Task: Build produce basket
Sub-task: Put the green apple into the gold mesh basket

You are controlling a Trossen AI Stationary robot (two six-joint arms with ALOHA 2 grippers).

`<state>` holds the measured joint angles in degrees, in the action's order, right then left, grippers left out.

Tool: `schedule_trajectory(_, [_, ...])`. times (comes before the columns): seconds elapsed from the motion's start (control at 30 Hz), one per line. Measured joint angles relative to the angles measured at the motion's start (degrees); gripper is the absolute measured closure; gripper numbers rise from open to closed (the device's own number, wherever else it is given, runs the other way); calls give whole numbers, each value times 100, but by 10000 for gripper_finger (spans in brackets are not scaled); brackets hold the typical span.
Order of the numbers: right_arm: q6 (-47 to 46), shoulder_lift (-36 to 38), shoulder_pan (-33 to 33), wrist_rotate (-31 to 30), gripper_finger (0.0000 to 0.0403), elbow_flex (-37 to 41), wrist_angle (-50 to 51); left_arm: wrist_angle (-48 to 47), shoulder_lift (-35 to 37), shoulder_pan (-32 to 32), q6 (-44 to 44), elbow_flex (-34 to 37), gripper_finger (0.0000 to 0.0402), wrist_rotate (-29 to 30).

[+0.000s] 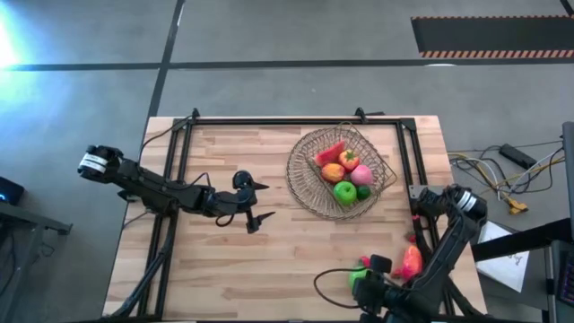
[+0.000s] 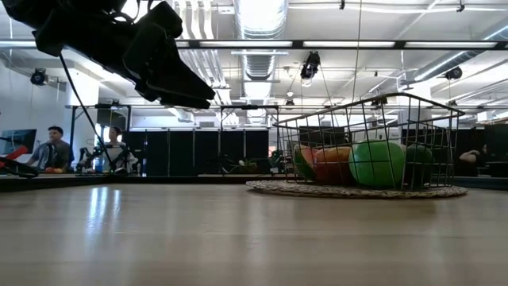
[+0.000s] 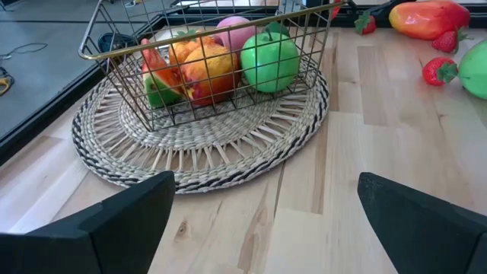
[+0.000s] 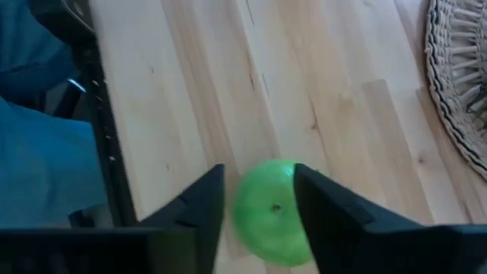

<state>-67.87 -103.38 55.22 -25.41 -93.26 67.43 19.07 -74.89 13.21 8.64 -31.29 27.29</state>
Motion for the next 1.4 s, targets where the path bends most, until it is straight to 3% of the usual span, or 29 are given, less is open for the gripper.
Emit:
schedule_trajectory(0.4, [-136,-492,-18,281,49,53,195,-3,0,0,-2,9,6,1])
schedule_trajectory(0.53, [-263,-694,-38,639,15,64,546,-2,0,0,-2,16,6,0])
schedule_trajectory(0.7, [-92,-1129,-74,913,8,68,673,-2,0,0,-2,20,6,1])
schedule_trajectory(0.97, [712,-1396,-314,707,26,60,576,11,0,0,-13,22,6,2])
schedule_trajectory(1.13, [1100,-1418,-346,39,38,122,537,20,0,-2,-27,22,6,2])
schedule_trajectory(1.4, [1031,-1440,-397,-380,50,264,475,15,0,28,-102,43,6,4])
